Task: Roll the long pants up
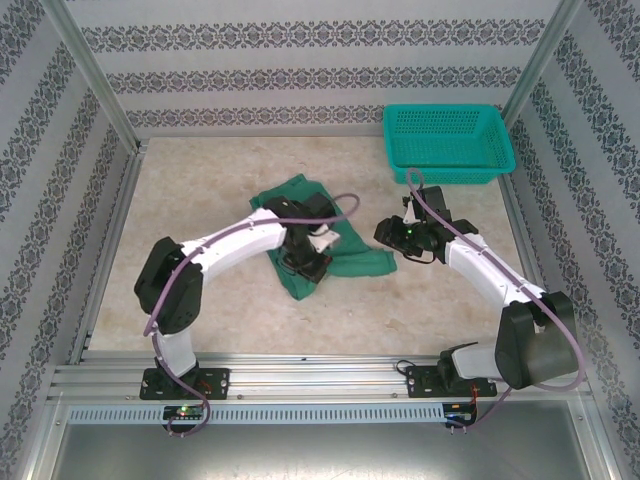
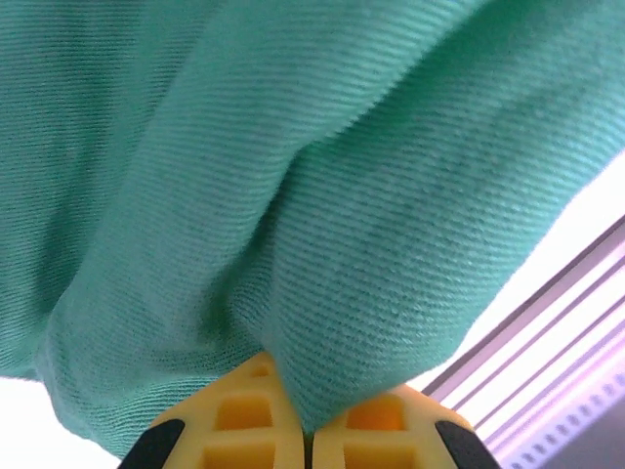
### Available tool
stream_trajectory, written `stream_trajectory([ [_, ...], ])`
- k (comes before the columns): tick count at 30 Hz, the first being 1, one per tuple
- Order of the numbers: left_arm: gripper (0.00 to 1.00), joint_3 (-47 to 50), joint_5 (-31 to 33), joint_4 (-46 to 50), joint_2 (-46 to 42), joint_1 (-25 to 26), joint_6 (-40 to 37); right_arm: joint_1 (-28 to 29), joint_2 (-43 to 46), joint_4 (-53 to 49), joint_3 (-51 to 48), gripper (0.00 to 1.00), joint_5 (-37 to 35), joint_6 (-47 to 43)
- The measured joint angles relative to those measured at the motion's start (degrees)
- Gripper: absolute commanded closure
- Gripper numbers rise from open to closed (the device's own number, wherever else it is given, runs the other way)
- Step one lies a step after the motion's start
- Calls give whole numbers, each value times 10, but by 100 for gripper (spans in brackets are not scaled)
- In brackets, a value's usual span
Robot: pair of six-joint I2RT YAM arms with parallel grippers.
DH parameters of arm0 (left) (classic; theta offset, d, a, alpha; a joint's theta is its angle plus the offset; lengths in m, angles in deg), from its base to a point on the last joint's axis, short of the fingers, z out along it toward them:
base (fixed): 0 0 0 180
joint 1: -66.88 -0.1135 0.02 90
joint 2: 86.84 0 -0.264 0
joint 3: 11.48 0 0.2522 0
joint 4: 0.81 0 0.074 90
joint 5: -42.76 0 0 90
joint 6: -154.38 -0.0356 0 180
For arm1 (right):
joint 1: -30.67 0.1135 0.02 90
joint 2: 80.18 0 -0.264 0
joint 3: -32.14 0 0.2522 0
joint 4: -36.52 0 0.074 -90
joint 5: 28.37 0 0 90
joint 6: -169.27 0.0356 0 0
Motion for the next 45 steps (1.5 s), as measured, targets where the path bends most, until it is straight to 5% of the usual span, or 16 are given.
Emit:
stream_trajectory([
  [7,100,1,-29,10,5,-95,10,0,23,-3,0,58,0,0],
  [20,100,0,-75,6,40,-104,9,38,79,-36,1,58,-9,-15],
  [26,100,-2,-61,15,29,-64,9,38,116,-56,-7,58,-16,-17],
  [36,100,64,45,-31,13,93,24,33,126,-60,-36,58,-24,-17],
  [45,100,105,52,-59,14,105,39,30,127,-57,-60,57,-21,-13],
])
